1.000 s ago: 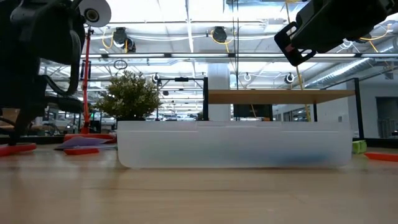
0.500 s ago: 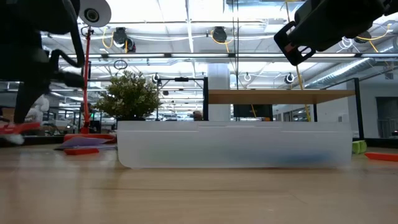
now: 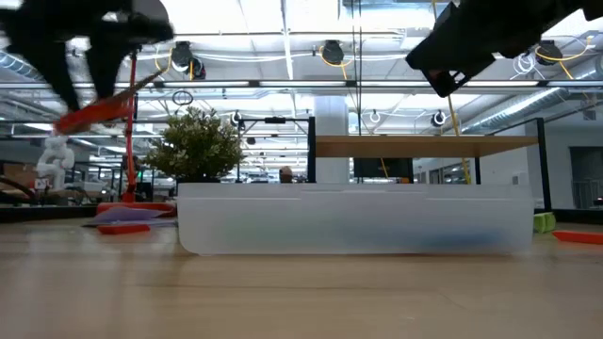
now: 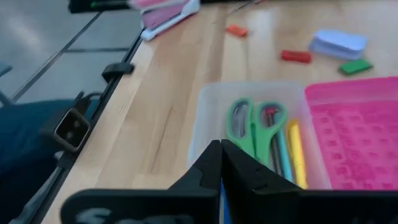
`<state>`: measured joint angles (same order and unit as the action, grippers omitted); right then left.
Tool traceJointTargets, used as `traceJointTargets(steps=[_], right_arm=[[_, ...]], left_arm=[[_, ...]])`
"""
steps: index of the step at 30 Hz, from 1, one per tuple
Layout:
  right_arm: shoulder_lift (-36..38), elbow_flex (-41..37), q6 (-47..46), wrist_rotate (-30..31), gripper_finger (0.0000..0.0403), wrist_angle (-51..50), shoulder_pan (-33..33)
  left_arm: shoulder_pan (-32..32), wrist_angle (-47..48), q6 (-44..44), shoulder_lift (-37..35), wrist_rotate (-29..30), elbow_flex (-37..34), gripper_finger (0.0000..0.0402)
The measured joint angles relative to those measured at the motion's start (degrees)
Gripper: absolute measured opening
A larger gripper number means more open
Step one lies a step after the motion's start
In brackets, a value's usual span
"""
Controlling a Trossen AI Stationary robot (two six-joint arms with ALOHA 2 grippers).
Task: Pack school essentials
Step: Put the red scissors into the pink supply box
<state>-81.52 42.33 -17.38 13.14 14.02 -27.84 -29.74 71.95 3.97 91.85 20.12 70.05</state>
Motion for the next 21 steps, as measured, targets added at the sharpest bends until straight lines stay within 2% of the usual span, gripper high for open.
traceJointTargets(steps=[6, 10, 12, 16, 21], right_arm=[[0.0, 0.0, 1.0, 7.96, 0.0004, 5.14, -0.01], [0.0, 0.0, 1.83, 9.6, 0.003, 7.6, -0.01], [0.0, 0.0, 2.01, 9.77, 0.0047, 7.55, -0.01], [1.0, 0.0, 2.3, 13.99, 0.0079, 4.72, -0.98], [6.73, 0.0, 1.08, 20.64, 0.0105, -5.06, -3.55]], left_arm=[[2.2, -9.02, 4.31, -0.04, 5.64, 4.09, 0.0097], [4.48, -19.58, 5.73, -0.04, 5.55, 4.3, 0.0097], [5.75, -24.49, 2.98, -0.04, 5.29, 4.3, 0.0097], [7.4, -32.14, -6.24, -0.04, 2.93, 4.3, 0.0097], [7.06, -38.05, -14.4, -0.04, 1.24, 4.3, 0.0097]])
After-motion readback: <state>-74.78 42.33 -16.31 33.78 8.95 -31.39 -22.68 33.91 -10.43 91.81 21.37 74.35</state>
